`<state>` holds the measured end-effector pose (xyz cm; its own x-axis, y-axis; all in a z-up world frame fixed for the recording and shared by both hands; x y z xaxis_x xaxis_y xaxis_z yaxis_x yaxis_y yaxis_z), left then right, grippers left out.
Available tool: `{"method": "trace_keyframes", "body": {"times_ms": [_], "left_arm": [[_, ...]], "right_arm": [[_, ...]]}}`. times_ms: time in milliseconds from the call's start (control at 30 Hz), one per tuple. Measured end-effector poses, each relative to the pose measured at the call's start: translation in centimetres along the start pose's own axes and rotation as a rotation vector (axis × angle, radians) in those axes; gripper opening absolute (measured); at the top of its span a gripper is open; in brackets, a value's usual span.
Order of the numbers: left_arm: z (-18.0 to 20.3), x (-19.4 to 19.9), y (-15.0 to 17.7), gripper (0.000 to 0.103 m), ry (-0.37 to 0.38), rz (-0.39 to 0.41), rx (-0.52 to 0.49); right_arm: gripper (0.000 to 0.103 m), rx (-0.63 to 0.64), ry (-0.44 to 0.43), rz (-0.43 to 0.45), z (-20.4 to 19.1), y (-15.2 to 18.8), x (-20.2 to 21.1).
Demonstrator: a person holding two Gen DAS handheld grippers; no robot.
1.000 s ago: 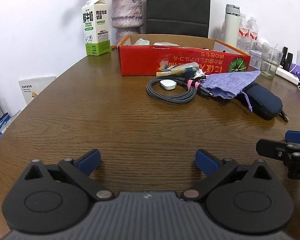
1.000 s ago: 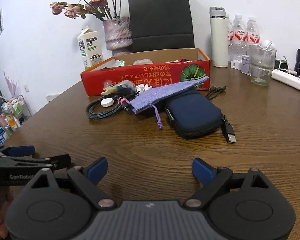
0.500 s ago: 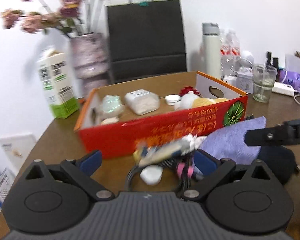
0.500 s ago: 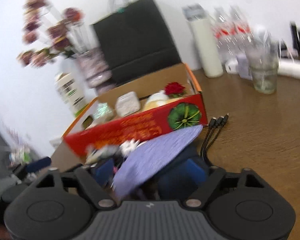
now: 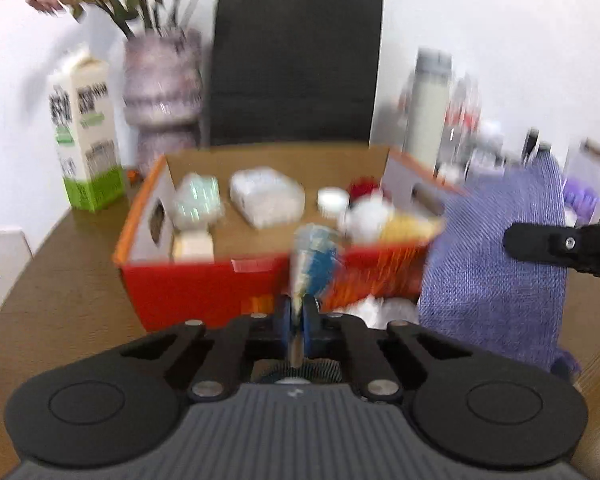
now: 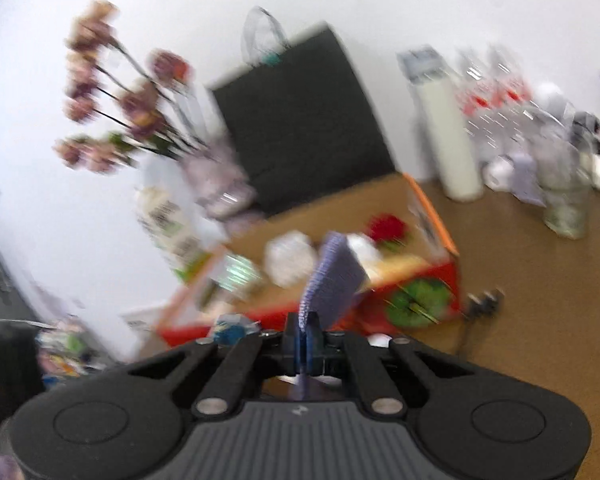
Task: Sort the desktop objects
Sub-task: 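Carry a blue-white packet in the left tool into the box while the right tool drops the purple pouch in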
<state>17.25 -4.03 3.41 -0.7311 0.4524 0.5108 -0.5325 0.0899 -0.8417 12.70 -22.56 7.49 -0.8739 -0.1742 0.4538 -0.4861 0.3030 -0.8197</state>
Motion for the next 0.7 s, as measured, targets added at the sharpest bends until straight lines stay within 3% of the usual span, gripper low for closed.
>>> {"method": "trace_keyframes", "body": {"times_ms": [133, 233, 300, 367, 467, 567, 633, 700], "left_arm": [[-0.4, 3.3, -4.3, 0.006, 0.028, 0.121, 0.023], [-1.7, 2.3, -7.9, 0.006, 0.005, 0.117, 0.050], [-3.4, 0.1, -9.7, 0.006, 0.004, 0.063, 0.115], [-5.4, -3.3, -10.7, 0.006, -0.010, -0.010, 0.180], [-7.9, -8.1, -10.0, 0.006, -0.071, -0.128, 0.236], [-8.8, -11.2, -8.5, 0.007, -0.101, -0.210, 0.239], [-8.7, -11.6, -8.1, 0.021, -0.092, -0.218, 0.236], [-8.5, -11.4, -8.1, 0.052, -0.091, -0.210, 0.218]], "right_arm": [[0.002, 0.110, -0.074, 0.094, -3.5, -5.3, 1.8], [0.002, 0.133, -0.128, 0.084, -5.2, -9.3, 0.2], [0.002, 0.154, -0.147, 0.047, -5.9, -11.2, -2.5], [0.002, 0.195, -0.098, -0.038, -6.0, -11.9, -7.1], [0.002, 0.097, -0.066, -0.297, -3.7, -10.5, -15.5], [0.002, 0.149, 0.054, -0.387, -2.1, -8.1, -20.6], [0.003, 0.185, 0.127, -0.403, -1.4, -7.2, -22.4], [0.017, 0.249, 0.223, -0.409, -0.9, -6.4, -23.6]]}}
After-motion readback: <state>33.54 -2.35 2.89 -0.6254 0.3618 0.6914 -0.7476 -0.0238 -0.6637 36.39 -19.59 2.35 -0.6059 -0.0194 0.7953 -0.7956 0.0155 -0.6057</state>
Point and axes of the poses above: each gripper's, at about its wrist camera, not at the fingertips, and x roughly against the way its jaws point, z to its right, y to its underside, the point moved 4 cm from there along -x, roughly the way its jaws point, and after that the axes turned 12 degrees about y, right-handed, at the moved point
